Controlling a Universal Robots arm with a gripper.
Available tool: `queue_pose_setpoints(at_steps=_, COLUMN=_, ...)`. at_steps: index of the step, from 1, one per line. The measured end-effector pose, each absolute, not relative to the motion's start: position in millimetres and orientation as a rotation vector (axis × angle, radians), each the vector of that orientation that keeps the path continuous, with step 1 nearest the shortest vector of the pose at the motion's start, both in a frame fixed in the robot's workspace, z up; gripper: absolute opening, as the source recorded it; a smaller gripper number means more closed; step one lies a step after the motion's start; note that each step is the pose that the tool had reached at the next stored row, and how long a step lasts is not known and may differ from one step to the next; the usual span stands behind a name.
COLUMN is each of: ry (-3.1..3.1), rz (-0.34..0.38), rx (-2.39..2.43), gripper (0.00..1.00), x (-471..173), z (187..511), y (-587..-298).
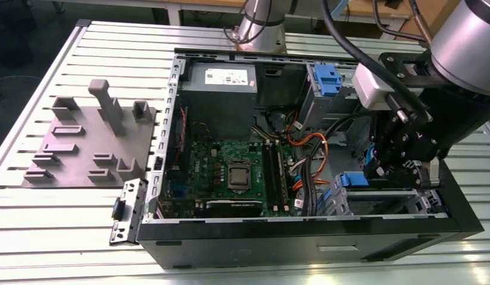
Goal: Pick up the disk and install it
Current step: 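Insert the disk into the insertion slot, then insert the first disk wire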
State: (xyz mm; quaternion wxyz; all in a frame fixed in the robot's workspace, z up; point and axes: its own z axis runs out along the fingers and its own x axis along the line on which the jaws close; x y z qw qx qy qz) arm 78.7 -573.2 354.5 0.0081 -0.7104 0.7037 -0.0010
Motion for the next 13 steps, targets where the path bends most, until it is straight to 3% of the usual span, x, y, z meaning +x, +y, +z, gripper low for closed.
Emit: queue_pose_setpoints(at_steps=13, ry=2.190, rz=0.018, rx=-2.211, gripper=0.11, x=78.7, z=354.1, y=-573.2)
